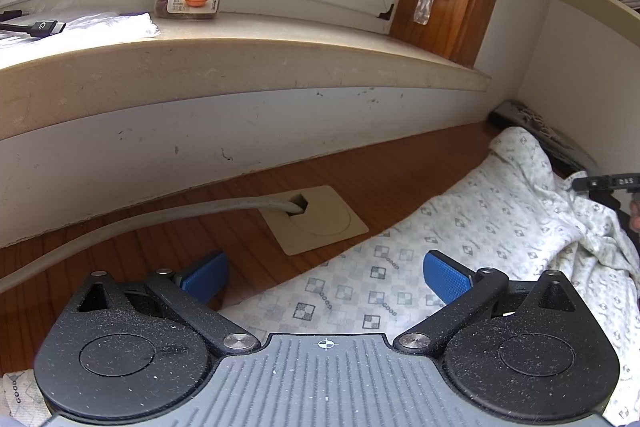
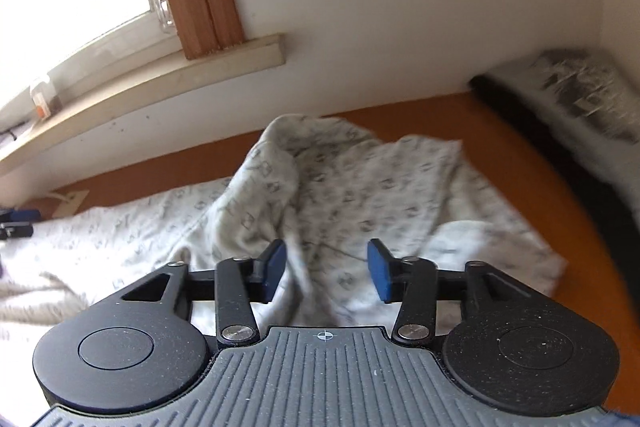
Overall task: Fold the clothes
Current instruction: 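Pinch the blanket edge with the right gripper and lift it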
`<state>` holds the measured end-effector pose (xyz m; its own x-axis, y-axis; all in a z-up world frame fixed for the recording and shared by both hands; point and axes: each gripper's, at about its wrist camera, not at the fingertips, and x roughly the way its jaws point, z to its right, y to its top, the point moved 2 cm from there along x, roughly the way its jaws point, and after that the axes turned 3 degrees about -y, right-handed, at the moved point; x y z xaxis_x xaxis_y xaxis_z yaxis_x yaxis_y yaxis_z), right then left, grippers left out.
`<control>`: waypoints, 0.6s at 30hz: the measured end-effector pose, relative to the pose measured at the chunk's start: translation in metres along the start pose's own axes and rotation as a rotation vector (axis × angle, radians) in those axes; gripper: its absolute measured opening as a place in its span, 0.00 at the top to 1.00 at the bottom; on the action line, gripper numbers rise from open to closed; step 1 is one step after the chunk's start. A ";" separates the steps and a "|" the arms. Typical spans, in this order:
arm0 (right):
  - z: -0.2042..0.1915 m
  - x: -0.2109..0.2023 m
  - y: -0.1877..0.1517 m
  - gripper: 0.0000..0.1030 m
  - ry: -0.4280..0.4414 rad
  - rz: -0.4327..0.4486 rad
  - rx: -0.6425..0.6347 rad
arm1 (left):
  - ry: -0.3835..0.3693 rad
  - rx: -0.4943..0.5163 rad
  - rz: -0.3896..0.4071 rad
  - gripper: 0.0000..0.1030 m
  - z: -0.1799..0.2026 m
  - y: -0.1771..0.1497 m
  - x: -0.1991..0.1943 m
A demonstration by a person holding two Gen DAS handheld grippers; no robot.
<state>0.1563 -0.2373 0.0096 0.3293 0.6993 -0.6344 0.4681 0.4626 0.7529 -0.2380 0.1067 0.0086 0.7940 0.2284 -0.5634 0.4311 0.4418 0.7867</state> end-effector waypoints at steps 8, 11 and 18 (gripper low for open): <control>-0.019 0.010 0.001 0.95 0.042 0.041 -0.019 | -0.002 -0.002 -0.001 0.00 -0.001 0.000 0.001; -0.017 -0.039 0.008 0.95 0.078 0.170 0.040 | -0.003 -0.003 -0.002 0.00 -0.001 0.000 0.001; -0.016 -0.019 -0.005 0.71 -0.093 -0.037 -0.067 | -0.005 -0.005 -0.003 0.00 0.000 0.000 0.001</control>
<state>0.1348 -0.2445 0.0212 0.3888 0.6292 -0.6730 0.4266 0.5245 0.7369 -0.2369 0.1075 0.0078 0.7947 0.2225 -0.5647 0.4317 0.4468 0.7836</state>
